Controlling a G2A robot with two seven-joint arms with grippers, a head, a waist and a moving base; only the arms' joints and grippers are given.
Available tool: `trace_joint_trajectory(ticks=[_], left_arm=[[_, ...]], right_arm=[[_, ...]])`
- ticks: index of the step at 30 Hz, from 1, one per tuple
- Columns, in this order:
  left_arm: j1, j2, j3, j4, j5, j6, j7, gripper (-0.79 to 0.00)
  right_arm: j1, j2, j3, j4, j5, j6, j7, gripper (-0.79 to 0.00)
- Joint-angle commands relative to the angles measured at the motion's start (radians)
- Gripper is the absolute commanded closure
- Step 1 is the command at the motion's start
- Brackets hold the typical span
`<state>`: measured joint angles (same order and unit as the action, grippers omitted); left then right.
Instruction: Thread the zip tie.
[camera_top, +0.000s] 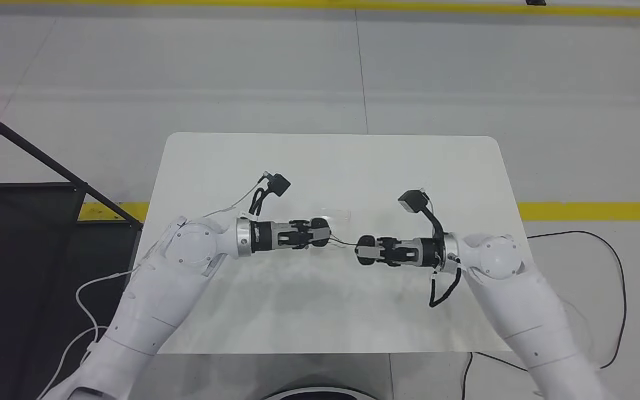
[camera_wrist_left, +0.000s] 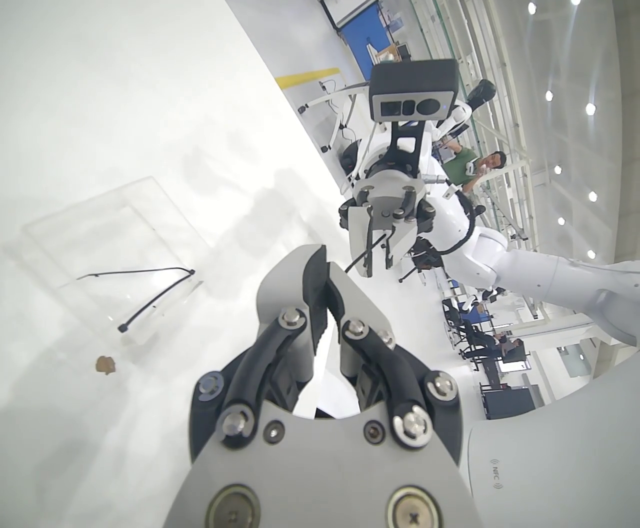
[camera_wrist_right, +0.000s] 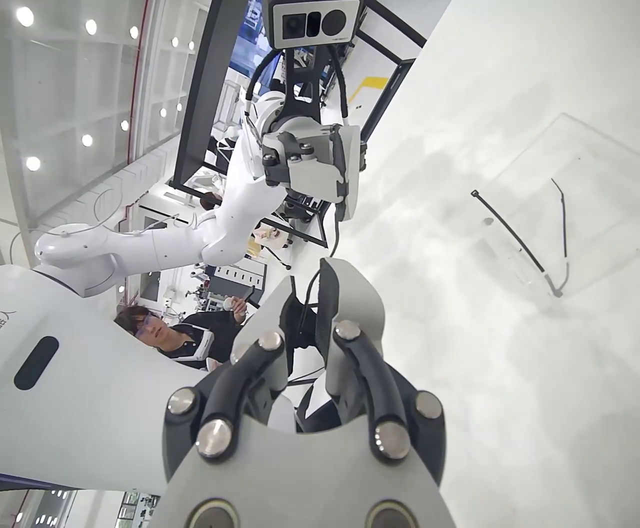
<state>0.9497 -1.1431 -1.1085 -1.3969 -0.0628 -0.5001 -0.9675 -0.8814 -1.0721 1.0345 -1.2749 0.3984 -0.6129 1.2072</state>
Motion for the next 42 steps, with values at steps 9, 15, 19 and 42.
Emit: trace_joint_trajectory(ticks=[9, 15, 19, 42], left_arm=[[-0.006, 0.003, 0.008, 0.003, -0.013, -0.014, -0.015, 0.0], [-0.007, 0.005, 0.011, 0.003, -0.011, -0.017, -0.019, 0.0], [-0.006, 0.007, 0.012, 0.0, -0.01, -0.02, -0.016, 0.0], [-0.003, 0.013, 0.019, -0.01, -0.033, 0.0, 0.011, -0.785]], right_arm=[[0.016, 0.009, -0.025, 0.018, 0.018, 0.0, 0.0, -0.148], [0.025, 0.012, -0.037, 0.029, 0.034, 0.0, 0.0, -0.154], [0.03, 0.014, -0.044, 0.033, 0.037, -0.003, -0.003, -0.142], [0.051, 0.024, -0.077, 0.049, 0.043, -0.013, -0.013, 0.0]])
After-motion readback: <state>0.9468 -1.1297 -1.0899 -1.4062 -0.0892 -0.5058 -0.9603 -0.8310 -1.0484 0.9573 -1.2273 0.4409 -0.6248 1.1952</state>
